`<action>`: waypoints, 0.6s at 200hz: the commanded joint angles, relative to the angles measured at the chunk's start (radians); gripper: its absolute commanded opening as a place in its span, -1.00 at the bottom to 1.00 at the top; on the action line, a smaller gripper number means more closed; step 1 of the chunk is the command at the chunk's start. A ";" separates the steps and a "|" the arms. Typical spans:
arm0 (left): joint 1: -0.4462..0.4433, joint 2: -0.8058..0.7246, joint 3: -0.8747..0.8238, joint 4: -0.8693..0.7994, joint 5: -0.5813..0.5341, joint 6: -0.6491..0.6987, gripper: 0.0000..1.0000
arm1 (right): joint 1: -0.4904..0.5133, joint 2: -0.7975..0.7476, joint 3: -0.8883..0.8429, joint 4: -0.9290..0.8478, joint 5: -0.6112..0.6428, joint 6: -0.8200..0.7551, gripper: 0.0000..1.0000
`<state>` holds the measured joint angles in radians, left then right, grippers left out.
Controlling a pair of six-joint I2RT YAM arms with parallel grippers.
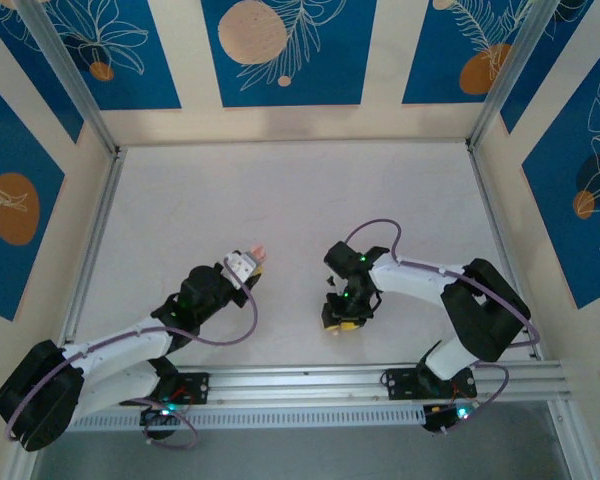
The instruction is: Insert the wireless bluetooth earbuds into the charging case
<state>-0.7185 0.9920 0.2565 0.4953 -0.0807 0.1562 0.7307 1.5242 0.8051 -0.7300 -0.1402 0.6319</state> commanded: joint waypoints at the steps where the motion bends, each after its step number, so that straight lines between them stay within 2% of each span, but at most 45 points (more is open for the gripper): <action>1: -0.011 -0.021 0.018 -0.006 -0.016 0.000 -0.79 | -0.003 -0.040 -0.013 -0.056 -0.057 0.011 -0.18; 52: -0.011 -0.028 0.013 -0.006 -0.016 -0.001 -0.79 | 0.020 -0.041 -0.056 -0.001 -0.115 0.053 -0.23; 120: -0.010 -0.050 0.011 -0.027 -0.021 -0.001 -0.79 | 0.032 0.016 -0.041 0.086 -0.111 0.046 -0.25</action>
<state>-0.7185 0.9699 0.2565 0.4816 -0.0841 0.1562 0.7589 1.5097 0.7570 -0.6781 -0.2241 0.6727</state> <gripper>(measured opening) 0.156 0.376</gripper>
